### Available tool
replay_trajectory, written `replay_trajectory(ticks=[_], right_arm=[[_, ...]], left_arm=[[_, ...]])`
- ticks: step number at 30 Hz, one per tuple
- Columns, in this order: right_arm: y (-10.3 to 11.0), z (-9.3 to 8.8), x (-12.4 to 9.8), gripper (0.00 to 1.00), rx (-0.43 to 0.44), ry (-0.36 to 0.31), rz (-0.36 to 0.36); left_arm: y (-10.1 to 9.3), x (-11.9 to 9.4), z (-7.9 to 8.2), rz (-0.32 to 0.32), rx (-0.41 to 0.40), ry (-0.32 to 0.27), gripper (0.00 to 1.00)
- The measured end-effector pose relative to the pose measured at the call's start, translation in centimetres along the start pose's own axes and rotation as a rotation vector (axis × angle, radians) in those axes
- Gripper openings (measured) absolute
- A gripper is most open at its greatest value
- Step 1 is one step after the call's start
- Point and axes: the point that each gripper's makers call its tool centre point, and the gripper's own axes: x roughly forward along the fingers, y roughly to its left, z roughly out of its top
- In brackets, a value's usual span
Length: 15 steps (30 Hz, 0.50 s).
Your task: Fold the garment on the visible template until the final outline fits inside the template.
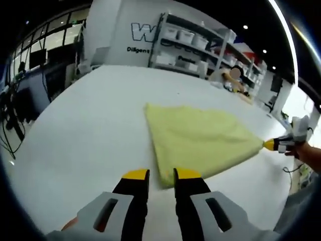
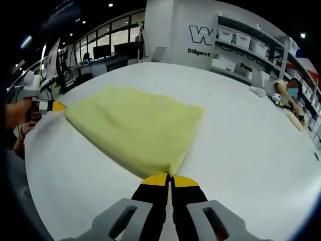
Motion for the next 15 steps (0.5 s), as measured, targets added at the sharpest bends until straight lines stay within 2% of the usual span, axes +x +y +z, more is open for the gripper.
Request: replay_trajectory(ticks=[4, 6, 7, 14, 15], right_arm=[[0.0, 0.0, 0.0, 0.0, 0.002, 0.001, 0.0], [0.0, 0.0, 0.0, 0.0, 0.001, 0.0, 0.0], [0.0, 0.0, 0.0, 0.0, 0.0, -0.001, 0.0], [-0.1, -0.1, 0.0, 0.0, -0.001, 0.0, 0.001], [-0.4, -0.2, 0.0, 0.0, -0.013, 0.006, -0.019]], left_arm=[[-0.6, 0.7, -1.1, -0.017, 0.004, 0.044, 0.13], [-0.4, 0.7, -1.6, 0.002, 0.067, 0.075, 0.05], [-0.7, 0.7, -1.5, -0.006, 0.064, 0.069, 0.0], [-0.3, 0.8, -1.2, 0.011, 0.099, 0.064, 0.0], [-0.2, 0.7, -1.2, 0.014, 0.097, 0.062, 0.0]])
